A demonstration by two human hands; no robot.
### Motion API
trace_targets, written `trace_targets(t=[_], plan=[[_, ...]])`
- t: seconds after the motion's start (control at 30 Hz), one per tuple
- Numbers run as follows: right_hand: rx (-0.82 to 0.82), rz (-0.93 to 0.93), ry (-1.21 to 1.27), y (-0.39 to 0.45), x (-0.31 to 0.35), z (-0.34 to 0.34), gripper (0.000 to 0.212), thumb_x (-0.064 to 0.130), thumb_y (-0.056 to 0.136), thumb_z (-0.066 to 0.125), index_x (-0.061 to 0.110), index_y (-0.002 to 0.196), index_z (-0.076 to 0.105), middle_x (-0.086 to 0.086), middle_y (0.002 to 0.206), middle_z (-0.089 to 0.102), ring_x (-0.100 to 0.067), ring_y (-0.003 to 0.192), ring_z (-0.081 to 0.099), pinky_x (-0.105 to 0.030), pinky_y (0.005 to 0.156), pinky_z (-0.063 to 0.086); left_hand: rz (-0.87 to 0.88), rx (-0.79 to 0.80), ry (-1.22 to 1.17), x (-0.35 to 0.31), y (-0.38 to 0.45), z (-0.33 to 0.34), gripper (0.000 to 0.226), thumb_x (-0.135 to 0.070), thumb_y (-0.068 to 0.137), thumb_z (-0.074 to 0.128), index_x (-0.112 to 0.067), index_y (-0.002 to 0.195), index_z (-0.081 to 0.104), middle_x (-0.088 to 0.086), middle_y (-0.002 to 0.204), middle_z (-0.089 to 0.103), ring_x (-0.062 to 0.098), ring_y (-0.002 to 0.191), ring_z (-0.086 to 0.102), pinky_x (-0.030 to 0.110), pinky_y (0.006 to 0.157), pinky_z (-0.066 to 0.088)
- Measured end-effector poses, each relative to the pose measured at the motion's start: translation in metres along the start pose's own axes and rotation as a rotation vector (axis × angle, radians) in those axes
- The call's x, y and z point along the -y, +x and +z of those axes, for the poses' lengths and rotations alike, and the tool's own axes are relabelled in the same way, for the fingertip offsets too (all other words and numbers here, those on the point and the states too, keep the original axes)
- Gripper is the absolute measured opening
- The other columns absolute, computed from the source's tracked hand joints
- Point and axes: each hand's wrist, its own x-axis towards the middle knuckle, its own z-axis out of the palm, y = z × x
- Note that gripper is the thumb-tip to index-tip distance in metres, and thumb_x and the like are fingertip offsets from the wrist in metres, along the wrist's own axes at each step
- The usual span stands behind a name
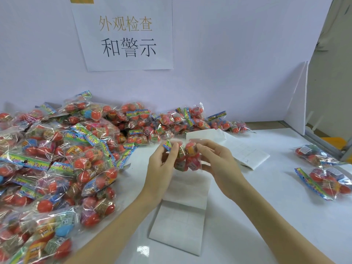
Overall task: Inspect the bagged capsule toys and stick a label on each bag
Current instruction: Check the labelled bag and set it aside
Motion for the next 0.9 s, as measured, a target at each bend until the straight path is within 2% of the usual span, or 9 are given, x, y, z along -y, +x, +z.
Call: trace_targets(t=[0.1, 0.2, 0.3, 0.37, 0.5, 0.63, 0.73, 0.8, 0.9], plan=[[-0.065, -0.090, -0.193, 0.0010, -0.0036, 0.0020, 0.015, 0.035, 0.098, 0.071, 0.023, 0.101, 0.080, 0.001, 0.098, 0.078, -0.016, 0.098, 0.074, -0.028, 0.078, 0.061, 0.009, 0.016, 0.039, 0.0041, -0.0021, 0.0011, 0.020, -0.031, 0.106, 0.059, -0.023, 0.101, 0.077, 0.003, 0.094, 0.076, 0.015, 0.091, 0.074, 0.030, 0.077, 0.062], [-0.108, -0.101, -0.240, 0.0018, -0.0047, -0.0001, 0.018, 0.035, 0.097, 0.072, 0.021, 0.092, 0.082, 0.003, 0.088, 0.079, -0.013, 0.089, 0.076, -0.028, 0.078, 0.062, -0.018, -0.007, 0.062, 0.0055, -0.0022, 0.0012, 0.030, -0.033, 0.109, 0.054, -0.015, 0.101, 0.076, 0.012, 0.096, 0.076, 0.023, 0.095, 0.074, 0.036, 0.080, 0.063], [-0.111, -0.007, -0.122, 0.0029, -0.0015, -0.0046, 0.025, 0.033, 0.100, 0.068, 0.015, 0.093, 0.084, -0.003, 0.089, 0.081, -0.018, 0.088, 0.078, -0.025, 0.078, 0.061, 0.016, -0.027, 0.131, 0.0039, 0.0001, -0.0010, 0.029, -0.030, 0.109, 0.052, -0.020, 0.097, 0.077, 0.001, 0.090, 0.078, 0.015, 0.089, 0.074, 0.029, 0.078, 0.060], [-0.125, -0.007, -0.103, 0.0032, -0.0009, -0.0054, 0.026, 0.033, 0.101, 0.067, 0.015, 0.095, 0.084, -0.003, 0.091, 0.081, -0.018, 0.089, 0.078, -0.024, 0.078, 0.062, 0.053, -0.036, 0.165, 0.0012, 0.0013, -0.0025, 0.032, -0.027, 0.109, 0.053, -0.029, 0.083, 0.073, -0.005, 0.078, 0.071, 0.010, 0.075, 0.066, 0.023, 0.071, 0.053], [-0.125, 0.014, -0.007, 0.0019, 0.0006, -0.0042, 0.031, 0.037, 0.103, 0.063, 0.017, 0.095, 0.085, -0.007, 0.095, 0.081, -0.019, 0.091, 0.077, -0.022, 0.075, 0.060, 0.113, -0.047, 0.201, -0.0007, 0.0014, 0.0001, 0.036, -0.026, 0.110, 0.051, -0.022, 0.076, 0.063, -0.015, 0.062, 0.056, 0.002, 0.060, 0.049, 0.017, 0.060, 0.041], [-0.086, 0.201, 0.266, 0.0030, -0.0024, -0.0040, 0.038, 0.036, 0.104, 0.060, 0.004, 0.102, 0.081, -0.018, 0.109, 0.078, -0.034, 0.107, 0.074, -0.046, 0.097, 0.058, 0.184, -0.027, 0.236, -0.0020, -0.0036, 0.0060, 0.036, -0.021, 0.111, 0.049, -0.030, 0.078, 0.060, -0.020, 0.060, 0.056, -0.002, 0.058, 0.050, 0.009, 0.057, 0.039], [-0.088, 0.146, 0.097, 0.0027, -0.0024, -0.0012, 0.040, 0.045, 0.103, 0.059, 0.012, 0.100, 0.081, -0.013, 0.102, 0.080, -0.027, 0.098, 0.078, -0.038, 0.088, 0.062, 0.177, -0.030, 0.234, 0.0013, -0.0059, 0.0057, 0.035, -0.020, 0.111, 0.047, -0.030, 0.082, 0.062, -0.020, 0.061, 0.057, -0.002, 0.057, 0.052, 0.009, 0.055, 0.039], [-0.081, 0.086, -0.009, 0.0015, -0.0013, 0.0007, 0.035, 0.046, 0.097, 0.067, 0.014, 0.102, 0.080, -0.008, 0.099, 0.081, -0.023, 0.095, 0.078, -0.033, 0.083, 0.063, 0.162, -0.054, 0.228, 0.0030, -0.0047, 0.0028, 0.039, -0.022, 0.111, 0.048, -0.034, 0.075, 0.059, -0.018, 0.058, 0.051, 0.001, 0.054, 0.046, 0.012, 0.055, 0.037], [-0.101, 0.050, -0.076, 0.0022, -0.0034, -0.0001, 0.030, 0.035, 0.093, 0.076, 0.006, 0.099, 0.076, -0.010, 0.094, 0.080, -0.026, 0.093, 0.078, -0.038, 0.086, 0.064, 0.141, -0.068, 0.250, 0.0039, -0.0024, 0.0012, 0.040, -0.023, 0.110, 0.051, -0.036, 0.075, 0.064, -0.020, 0.057, 0.054, -0.001, 0.054, 0.049, 0.008, 0.054, 0.038]])
